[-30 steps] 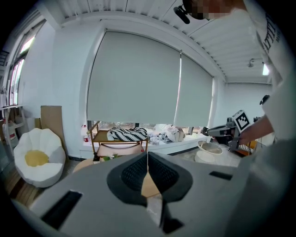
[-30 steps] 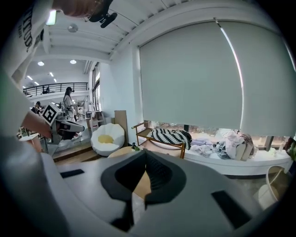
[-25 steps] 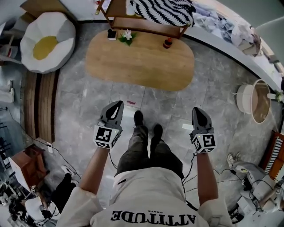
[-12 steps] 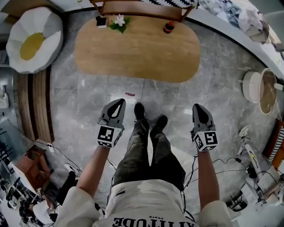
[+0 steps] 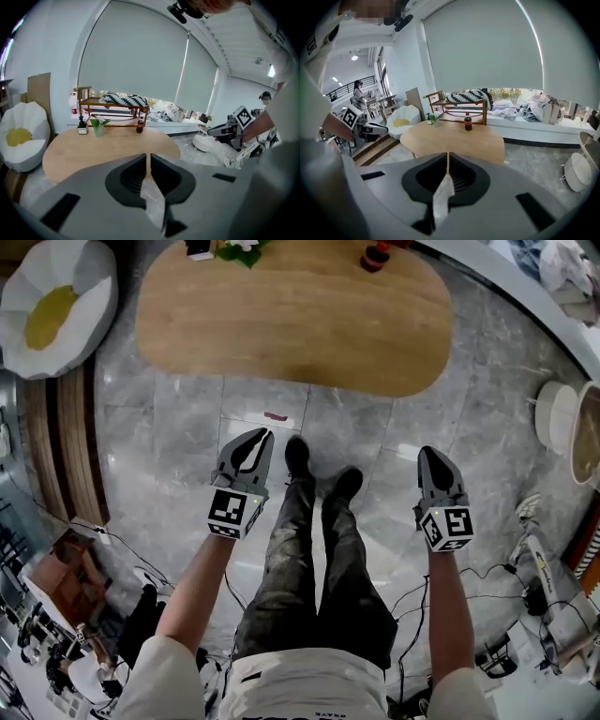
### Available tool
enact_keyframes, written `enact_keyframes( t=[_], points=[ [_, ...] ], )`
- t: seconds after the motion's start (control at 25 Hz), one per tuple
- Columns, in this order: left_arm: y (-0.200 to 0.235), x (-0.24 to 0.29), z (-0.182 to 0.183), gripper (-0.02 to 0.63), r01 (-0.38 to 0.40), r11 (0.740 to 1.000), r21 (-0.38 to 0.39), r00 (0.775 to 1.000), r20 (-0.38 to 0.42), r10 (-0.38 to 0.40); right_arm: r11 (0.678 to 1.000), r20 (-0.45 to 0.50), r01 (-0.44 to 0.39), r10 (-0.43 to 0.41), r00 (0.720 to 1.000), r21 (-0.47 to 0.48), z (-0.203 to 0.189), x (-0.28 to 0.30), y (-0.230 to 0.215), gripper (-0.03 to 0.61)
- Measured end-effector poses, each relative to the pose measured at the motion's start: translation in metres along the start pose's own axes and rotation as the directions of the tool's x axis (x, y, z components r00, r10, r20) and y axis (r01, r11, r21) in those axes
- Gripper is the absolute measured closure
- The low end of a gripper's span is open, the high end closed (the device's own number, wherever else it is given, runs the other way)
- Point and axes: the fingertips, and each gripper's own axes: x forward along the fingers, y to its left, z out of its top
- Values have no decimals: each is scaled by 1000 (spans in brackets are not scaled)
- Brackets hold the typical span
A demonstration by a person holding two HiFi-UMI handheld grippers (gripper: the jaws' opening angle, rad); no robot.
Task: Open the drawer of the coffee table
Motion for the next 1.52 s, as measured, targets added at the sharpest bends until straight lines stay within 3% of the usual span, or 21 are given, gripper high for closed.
enact_keyframes(
  t=[0.12, 0.36, 0.96, 1.24, 1.52],
  points=[
    [6, 16, -30, 591, 7, 1000, 1, 999, -42, -7, 1000, -20, -22, 22, 1000, -12, -22, 23, -5, 535],
    [16, 54, -73, 546, 52, 998, 19, 998, -38, -51, 999, -59, -49, 48, 997, -8, -63, 72, -14, 505],
    [48, 143, -205, 503, 66, 998, -11, 985, -156, -67, 1000, -184, -8, 8, 983, 1, -192, 163, -50, 449],
    [52, 166, -238, 476, 28, 999, -31, 988, -149, -33, 998, -182, 52, -47, 982, 21, -239, 174, -78, 423],
    [109, 229, -252, 402, -54, 998, -42, 990, -132, 48, 999, -149, 35, -32, 988, 13, -243, 232, -112, 356]
  ],
)
